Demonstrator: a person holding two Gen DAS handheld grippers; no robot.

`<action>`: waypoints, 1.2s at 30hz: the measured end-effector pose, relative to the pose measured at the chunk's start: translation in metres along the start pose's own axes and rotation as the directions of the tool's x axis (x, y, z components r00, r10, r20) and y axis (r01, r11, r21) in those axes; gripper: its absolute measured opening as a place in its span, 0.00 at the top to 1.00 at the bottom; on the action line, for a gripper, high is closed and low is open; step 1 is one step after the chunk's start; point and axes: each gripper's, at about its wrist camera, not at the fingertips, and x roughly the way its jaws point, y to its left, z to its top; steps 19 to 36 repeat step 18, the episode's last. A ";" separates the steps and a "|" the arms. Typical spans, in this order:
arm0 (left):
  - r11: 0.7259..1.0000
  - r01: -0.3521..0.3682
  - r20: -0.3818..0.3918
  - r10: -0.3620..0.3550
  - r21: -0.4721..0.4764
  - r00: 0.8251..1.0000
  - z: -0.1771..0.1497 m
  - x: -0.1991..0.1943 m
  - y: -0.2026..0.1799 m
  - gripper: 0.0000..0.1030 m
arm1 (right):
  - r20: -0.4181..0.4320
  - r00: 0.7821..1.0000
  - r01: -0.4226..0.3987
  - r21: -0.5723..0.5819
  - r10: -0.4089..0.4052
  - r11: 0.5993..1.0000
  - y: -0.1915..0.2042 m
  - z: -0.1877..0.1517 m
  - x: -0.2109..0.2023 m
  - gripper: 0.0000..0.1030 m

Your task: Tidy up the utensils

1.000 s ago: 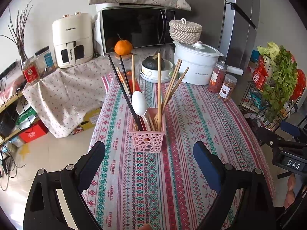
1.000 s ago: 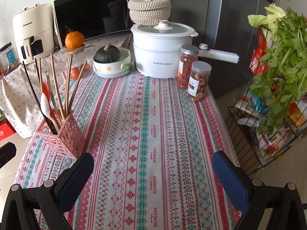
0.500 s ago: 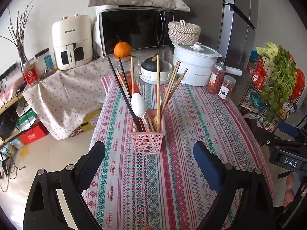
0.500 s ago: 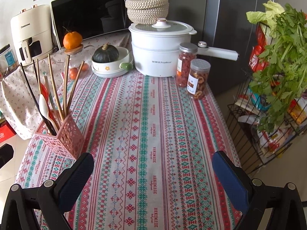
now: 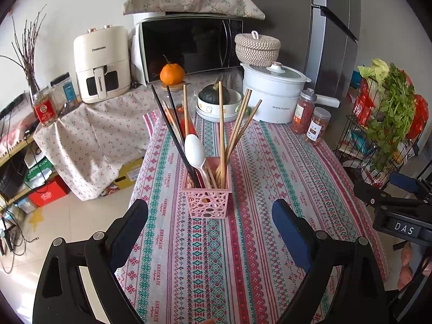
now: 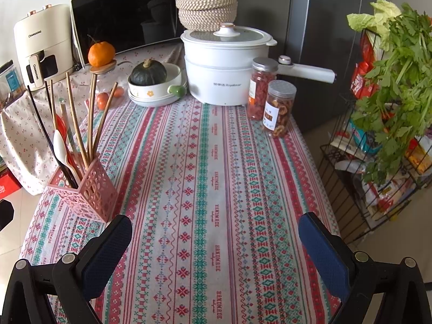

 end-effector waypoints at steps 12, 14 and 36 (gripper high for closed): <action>1.000 0.011 -0.008 -0.011 -0.004 1.000 -0.002 0.001 0.001 0.08 | -0.012 1.000 0.000 0.000 0.000 1.000 0.000 -0.001 0.004 0.02; 1.000 0.013 -0.012 -0.013 -0.005 1.000 -0.002 0.002 0.001 0.08 | -0.012 1.000 0.000 0.000 0.000 1.000 0.000 -0.001 0.004 0.02; 1.000 0.017 -0.016 -0.017 -0.004 1.000 -0.002 0.003 0.001 0.08 | -0.013 1.000 0.000 0.000 0.000 1.000 0.000 -0.001 0.004 0.02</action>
